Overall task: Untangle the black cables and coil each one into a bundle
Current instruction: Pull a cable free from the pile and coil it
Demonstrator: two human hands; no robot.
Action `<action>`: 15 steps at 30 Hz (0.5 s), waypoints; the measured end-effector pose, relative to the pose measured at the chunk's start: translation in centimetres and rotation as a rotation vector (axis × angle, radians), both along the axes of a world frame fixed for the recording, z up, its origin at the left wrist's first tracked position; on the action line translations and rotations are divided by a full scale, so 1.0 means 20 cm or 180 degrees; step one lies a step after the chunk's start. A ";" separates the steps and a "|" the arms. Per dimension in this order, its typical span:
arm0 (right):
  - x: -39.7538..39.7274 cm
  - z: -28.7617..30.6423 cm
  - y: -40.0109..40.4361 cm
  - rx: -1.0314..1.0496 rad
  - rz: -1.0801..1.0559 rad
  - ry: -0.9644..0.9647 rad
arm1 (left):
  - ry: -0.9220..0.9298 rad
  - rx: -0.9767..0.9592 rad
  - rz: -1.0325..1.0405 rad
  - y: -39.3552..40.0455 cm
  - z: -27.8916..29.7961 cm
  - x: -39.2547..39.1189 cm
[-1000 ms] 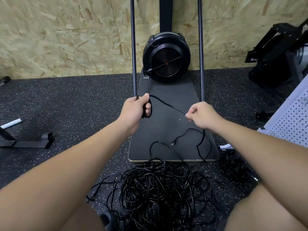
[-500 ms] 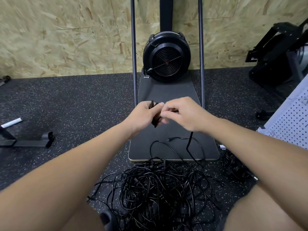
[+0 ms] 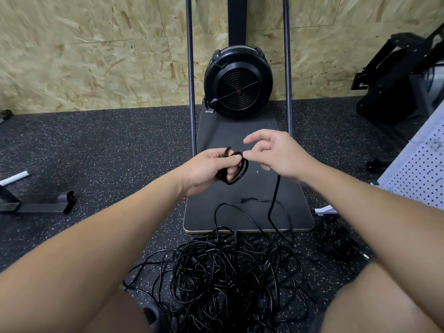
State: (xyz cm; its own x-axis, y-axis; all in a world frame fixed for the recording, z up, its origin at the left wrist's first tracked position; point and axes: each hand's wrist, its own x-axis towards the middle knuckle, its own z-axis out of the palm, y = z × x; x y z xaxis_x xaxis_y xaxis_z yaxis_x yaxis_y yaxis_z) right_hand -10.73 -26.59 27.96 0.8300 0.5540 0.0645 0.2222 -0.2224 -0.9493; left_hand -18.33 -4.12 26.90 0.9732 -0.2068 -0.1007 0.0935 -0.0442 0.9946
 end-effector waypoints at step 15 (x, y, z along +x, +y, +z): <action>0.09 -0.21 -0.11 -0.0489 -0.0053 0.1454 | 0.0063 -0.0686 0.1588 0.04 0.03 0.04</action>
State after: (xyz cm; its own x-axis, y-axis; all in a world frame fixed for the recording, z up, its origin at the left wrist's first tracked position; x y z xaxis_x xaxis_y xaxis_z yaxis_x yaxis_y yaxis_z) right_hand -8.91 -28.71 23.79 0.7632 0.5150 -0.3903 -0.2146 -0.3677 -0.9048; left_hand -17.60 -3.33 27.48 0.9568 0.2618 -0.1262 0.0697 0.2150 0.9741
